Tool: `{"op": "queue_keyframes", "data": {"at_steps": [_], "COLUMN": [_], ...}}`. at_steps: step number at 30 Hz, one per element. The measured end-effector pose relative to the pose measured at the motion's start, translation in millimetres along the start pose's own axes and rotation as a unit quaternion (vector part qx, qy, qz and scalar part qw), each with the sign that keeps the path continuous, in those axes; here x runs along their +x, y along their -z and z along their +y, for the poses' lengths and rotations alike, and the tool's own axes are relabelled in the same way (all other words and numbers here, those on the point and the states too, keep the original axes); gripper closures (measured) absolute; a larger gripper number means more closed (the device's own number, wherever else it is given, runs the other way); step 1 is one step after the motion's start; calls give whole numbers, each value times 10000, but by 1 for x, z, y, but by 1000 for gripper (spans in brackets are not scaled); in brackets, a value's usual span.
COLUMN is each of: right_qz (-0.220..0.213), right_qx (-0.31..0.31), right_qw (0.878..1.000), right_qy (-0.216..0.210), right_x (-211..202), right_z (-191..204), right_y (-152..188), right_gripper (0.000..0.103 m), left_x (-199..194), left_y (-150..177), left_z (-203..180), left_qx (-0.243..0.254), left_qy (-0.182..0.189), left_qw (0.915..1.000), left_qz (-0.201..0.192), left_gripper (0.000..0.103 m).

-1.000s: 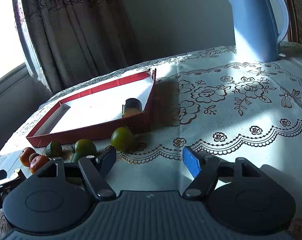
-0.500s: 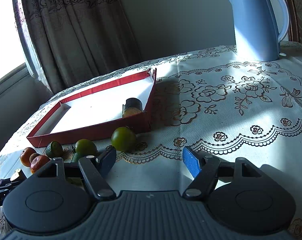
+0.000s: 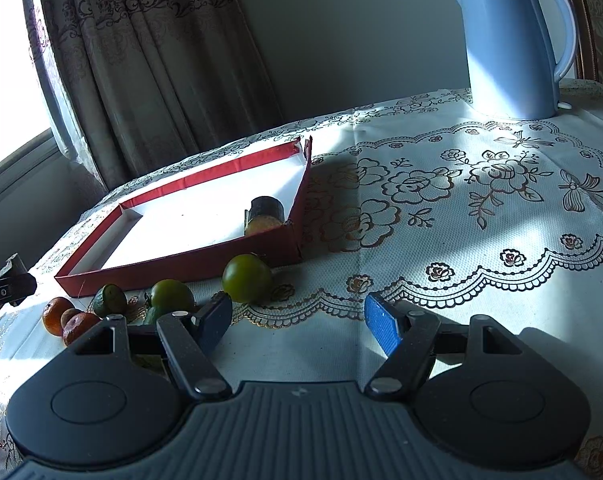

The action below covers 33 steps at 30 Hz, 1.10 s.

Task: Organize fruits
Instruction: 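Carry the pale-topped piece with the left gripper into the box and release, then withdraw the open left gripper from the box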

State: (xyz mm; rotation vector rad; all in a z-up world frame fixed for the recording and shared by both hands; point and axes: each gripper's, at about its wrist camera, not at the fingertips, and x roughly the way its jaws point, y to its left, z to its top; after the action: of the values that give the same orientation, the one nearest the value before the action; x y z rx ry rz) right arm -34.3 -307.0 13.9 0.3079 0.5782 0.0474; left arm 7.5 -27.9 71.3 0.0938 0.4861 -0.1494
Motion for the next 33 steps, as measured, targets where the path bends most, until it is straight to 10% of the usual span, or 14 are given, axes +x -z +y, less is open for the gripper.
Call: {"op": "queue_keyframes", "data": {"at_steps": [13, 16, 22, 33], "right_qz": [41, 51, 45, 2], "right_qx": [36, 27, 44, -28], "right_qw": [10000, 10000, 9999, 9999], "right_qy": [-59, -63, -88, -108], "right_x": [1, 2, 1, -1], "right_z": [-2, -2, -3, 0], "right_y": [-1, -1, -1, -1], "right_gripper": [29, 28, 28, 27], "left_x": [91, 83, 36, -23], "left_y": [-7, -4, -1, 59], "left_z": [10, 11, 18, 36], "left_qx": [-280, -232, -319, -482], "left_qy": [-309, -412, -305, -431], "left_qw": [9970, 9977, 9989, 9975], "left_qz": [653, 494, 149, 271], "left_gripper": [63, 25, 6, 0]}}
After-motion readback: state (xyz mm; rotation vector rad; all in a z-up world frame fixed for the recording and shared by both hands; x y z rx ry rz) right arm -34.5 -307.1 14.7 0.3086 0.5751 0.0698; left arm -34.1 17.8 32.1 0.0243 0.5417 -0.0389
